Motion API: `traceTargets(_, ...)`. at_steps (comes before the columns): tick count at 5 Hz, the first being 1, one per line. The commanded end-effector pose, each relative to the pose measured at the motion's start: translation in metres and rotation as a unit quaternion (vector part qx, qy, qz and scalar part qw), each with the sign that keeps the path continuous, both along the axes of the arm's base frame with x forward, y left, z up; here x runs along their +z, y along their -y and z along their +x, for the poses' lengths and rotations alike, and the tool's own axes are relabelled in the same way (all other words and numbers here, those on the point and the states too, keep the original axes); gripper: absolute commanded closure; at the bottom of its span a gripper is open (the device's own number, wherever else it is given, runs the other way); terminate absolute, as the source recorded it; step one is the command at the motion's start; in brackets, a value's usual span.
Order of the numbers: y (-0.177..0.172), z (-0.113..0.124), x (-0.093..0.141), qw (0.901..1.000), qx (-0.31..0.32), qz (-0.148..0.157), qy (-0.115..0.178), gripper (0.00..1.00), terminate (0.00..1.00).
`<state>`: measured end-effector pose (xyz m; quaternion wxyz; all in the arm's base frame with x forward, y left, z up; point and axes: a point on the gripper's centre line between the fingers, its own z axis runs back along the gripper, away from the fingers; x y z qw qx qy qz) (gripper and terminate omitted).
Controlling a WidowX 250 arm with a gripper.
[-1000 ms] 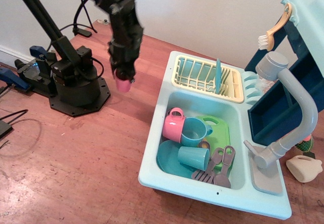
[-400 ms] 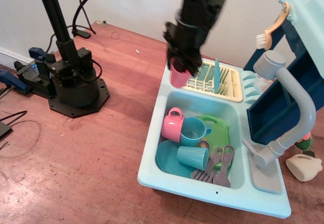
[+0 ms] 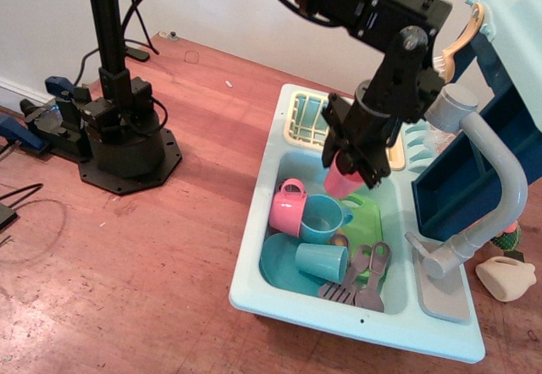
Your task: Put cup from anywhere into sink
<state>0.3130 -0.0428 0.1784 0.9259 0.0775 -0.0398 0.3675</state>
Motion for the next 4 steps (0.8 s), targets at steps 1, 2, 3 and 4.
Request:
traceTargets(1, 0.000, -0.012, -0.009, 0.9997, 0.000, -0.023, 0.009, 1.00, 0.00)
traceTargets(2, -0.010, -0.016, 0.014, 0.9997, 0.002, -0.011, 0.021, 0.00, 0.00)
traceTargets(3, -0.024, -0.019, 0.062, 0.9986, -0.001, 0.022, 0.049, 0.00, 0.00)
traceTargets(4, -0.033, -0.023, 0.100, 0.9963, 0.001, 0.051, 0.069, 0.00, 0.00)
